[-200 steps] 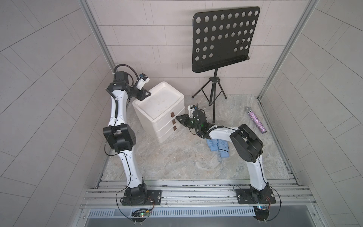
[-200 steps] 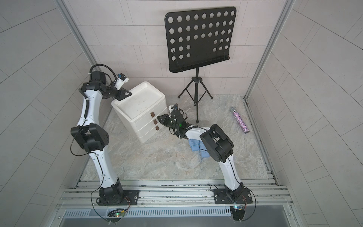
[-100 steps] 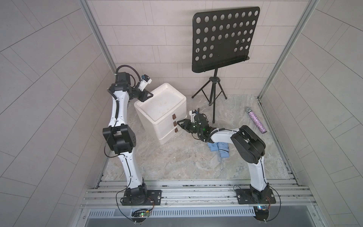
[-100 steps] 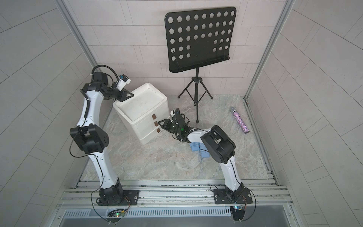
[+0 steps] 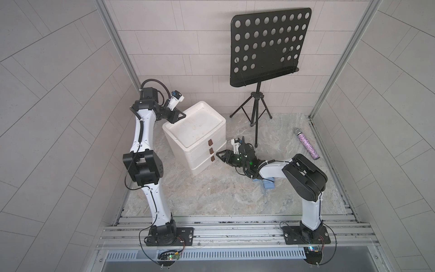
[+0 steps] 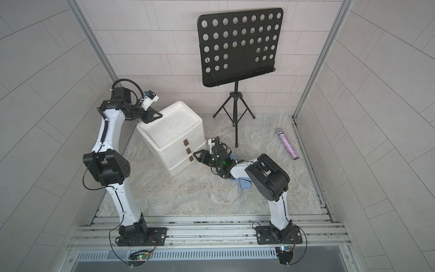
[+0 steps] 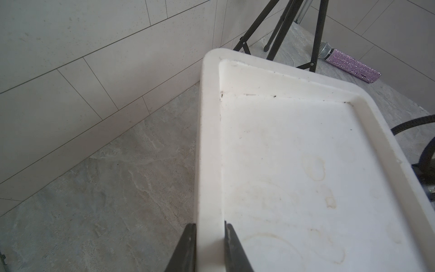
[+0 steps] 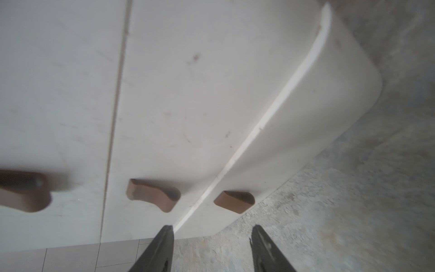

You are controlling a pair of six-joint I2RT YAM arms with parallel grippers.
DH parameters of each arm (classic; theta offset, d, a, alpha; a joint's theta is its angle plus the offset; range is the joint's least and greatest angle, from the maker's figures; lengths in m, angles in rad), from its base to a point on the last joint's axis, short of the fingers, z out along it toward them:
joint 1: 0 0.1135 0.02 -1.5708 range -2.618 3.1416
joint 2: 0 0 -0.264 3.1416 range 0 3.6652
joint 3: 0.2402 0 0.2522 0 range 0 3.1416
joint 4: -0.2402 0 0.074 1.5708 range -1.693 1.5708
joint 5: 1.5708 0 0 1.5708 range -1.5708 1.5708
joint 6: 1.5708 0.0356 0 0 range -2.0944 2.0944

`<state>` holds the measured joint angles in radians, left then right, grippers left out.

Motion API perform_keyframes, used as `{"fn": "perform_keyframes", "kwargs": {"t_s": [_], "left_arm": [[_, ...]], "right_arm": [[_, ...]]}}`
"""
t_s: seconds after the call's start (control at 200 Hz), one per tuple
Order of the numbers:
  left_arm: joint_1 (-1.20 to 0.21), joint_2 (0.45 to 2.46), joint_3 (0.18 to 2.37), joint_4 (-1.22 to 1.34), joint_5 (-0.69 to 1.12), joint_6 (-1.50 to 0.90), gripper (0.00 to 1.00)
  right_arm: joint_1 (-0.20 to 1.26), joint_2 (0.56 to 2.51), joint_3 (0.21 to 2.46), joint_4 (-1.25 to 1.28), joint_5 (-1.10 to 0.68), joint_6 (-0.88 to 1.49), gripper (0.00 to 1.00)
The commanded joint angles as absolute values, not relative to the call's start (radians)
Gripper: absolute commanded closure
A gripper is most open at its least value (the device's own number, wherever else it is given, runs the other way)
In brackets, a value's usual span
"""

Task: Place the umbrella in the drawer by color
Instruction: Close the drawer in the storage box, then open the drawer in the storage box.

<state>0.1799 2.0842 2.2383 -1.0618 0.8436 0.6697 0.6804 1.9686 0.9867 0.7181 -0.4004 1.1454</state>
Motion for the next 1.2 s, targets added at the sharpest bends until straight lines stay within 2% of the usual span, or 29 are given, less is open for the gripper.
{"fn": "perform_keyframes", "kwargs": {"t_s": [0.0, 0.891, 0.981, 1.196], "left_arm": [[0.156, 2.148, 2.16, -1.318, 0.981, 0.574, 0.98], [0.157, 2.154, 2.158, -1.313, 0.964, 0.573, 0.98], [0.156, 2.154, 2.16, -1.312, 0.963, 0.571, 0.98], [0.156, 2.156, 2.161, -1.308, 0.965, 0.564, 0.98]], "right_arm": [[0.695, 2.006, 0.977, 0.822, -0.399, 1.179, 0.45], [0.715, 2.279, 1.087, 1.213, -0.462, 1.304, 0.46], [0.715, 2.287, 1.096, 1.227, -0.468, 1.308, 0.51], [0.714, 2.291, 1.095, 1.23, -0.469, 1.309, 0.71]]}}
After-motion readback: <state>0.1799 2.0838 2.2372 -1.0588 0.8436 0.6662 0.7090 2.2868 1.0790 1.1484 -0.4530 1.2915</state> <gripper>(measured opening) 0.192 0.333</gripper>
